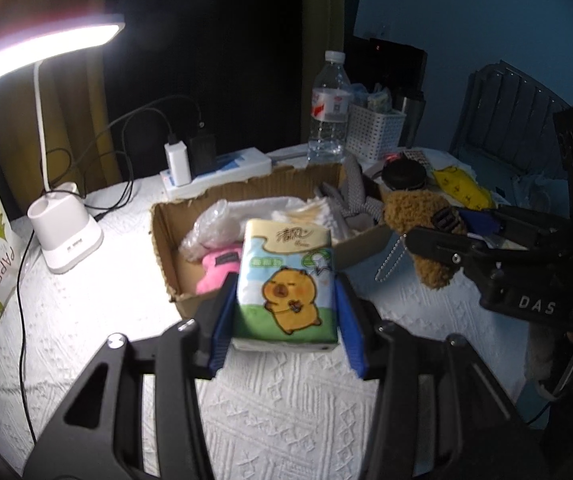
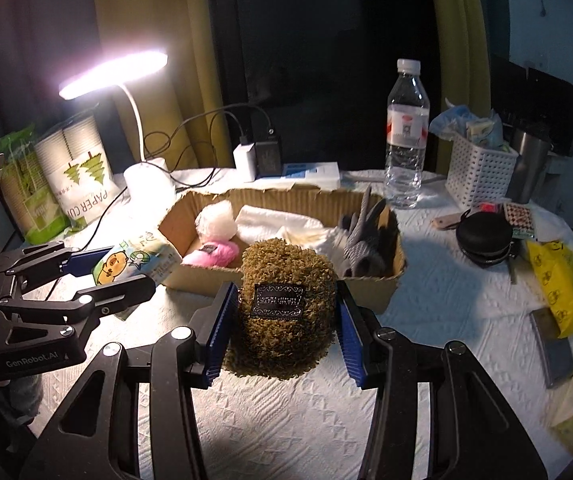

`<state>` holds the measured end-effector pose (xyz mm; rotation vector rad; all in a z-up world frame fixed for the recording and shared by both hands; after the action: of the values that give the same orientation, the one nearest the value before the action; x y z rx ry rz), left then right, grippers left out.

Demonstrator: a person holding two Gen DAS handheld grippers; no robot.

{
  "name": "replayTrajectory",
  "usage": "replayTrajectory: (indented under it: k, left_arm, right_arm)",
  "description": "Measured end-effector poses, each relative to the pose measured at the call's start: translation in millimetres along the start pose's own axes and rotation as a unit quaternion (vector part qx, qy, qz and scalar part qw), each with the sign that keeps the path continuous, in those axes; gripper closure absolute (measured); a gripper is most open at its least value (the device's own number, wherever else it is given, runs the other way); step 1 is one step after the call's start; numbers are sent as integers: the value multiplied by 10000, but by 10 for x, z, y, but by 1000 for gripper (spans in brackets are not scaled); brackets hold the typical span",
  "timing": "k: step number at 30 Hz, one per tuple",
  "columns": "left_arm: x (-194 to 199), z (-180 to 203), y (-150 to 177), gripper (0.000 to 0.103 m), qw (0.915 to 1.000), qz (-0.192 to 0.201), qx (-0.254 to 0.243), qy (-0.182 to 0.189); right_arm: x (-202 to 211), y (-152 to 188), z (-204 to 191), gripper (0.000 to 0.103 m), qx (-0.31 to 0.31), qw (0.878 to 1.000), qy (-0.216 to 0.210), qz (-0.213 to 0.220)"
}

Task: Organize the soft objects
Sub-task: 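Lower the brown plush and tissue pack into the box and open both tools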

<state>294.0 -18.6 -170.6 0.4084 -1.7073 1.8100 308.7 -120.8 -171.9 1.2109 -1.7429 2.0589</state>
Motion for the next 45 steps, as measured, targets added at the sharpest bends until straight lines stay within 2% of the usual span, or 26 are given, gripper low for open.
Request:
replayTrajectory:
  k: [19, 32, 45]
  left_arm:
    - [10, -22, -455, 56, 9993, 366, -1, -48]
    - [-276, -78, -561, 56, 9995, 303, 100, 28]
    - [-702, -188, -469, 56, 9997, -5, 255, 36]
  right_arm:
    - [5, -313, 141, 53, 33, 9998, -17, 194]
    - [-228, -478, 199, 53, 60, 9998, -72, 170]
    - [-590, -498, 266, 53, 54, 9998, -172, 38]
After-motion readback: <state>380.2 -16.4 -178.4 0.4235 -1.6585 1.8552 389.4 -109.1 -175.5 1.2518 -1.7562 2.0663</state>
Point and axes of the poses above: each gripper's, at about its wrist camera, not at the fingertips, and x roughly against the way its jaws point, z to its right, y to its underside, the point moved 9 cm from there along -x, roughly the way its jaws point, and after that the axes turned 5 degrees about y, right-handed, at the moved point
